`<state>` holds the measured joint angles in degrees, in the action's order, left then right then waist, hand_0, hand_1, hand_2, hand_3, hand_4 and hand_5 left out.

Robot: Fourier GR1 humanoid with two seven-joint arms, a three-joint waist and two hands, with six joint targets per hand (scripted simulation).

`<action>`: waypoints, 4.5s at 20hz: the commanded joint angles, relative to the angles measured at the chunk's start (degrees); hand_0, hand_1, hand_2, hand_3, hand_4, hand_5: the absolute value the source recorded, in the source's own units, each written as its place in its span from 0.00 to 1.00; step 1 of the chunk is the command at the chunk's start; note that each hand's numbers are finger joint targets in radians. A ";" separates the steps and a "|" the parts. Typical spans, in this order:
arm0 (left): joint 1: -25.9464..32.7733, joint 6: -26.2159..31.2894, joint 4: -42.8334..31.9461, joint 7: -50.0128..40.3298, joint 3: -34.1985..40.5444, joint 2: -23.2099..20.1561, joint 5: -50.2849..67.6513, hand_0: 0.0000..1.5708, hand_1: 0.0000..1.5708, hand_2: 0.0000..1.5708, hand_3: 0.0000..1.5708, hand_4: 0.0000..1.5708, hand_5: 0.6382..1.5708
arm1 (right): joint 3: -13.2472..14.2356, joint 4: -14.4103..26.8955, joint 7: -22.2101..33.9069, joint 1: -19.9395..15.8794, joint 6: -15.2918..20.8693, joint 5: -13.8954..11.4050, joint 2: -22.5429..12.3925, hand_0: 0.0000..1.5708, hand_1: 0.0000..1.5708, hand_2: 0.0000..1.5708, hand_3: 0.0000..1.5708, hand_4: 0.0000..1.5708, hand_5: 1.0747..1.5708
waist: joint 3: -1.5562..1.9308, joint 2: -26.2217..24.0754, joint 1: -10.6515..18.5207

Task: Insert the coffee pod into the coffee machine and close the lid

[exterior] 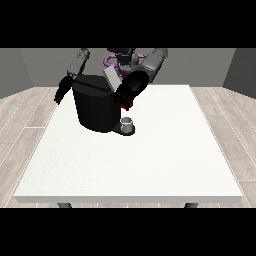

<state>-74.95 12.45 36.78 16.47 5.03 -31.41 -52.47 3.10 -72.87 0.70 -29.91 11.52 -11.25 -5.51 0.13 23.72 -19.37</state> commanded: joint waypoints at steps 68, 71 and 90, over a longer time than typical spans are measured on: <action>57.15 4.98 37.56 -9.16 3.21 28.68 45.55 0.00 0.00 0.00 0.00 0.22 1.00 | 8.51 15.48 1.74 -3.75 -14.70 14.90 -6.87 0.00 0.00 0.00 0.00 0.00 1.00 | -0.12 -25.36 31.61; 58.00 3.26 37.25 -10.20 4.89 27.65 46.44 0.00 0.00 0.00 0.00 0.23 1.00 | 5.23 13.25 4.97 -6.03 -13.48 13.91 -3.98 0.00 0.00 0.00 0.00 0.00 1.00 | -0.14 -25.46 28.08; 61.05 2.69 42.25 -11.02 4.23 24.58 46.99 0.00 0.00 0.00 0.00 0.22 1.00 | 1.03 15.54 5.62 -18.13 -13.26 9.01 -4.66 0.00 0.00 0.00 0.00 0.07 1.00 | -0.16 -20.99 30.06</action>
<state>-13.79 14.30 80.34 5.28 8.05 -5.16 -6.10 6.59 -56.02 5.76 -43.62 -1.02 -0.07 -9.78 0.34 2.93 9.99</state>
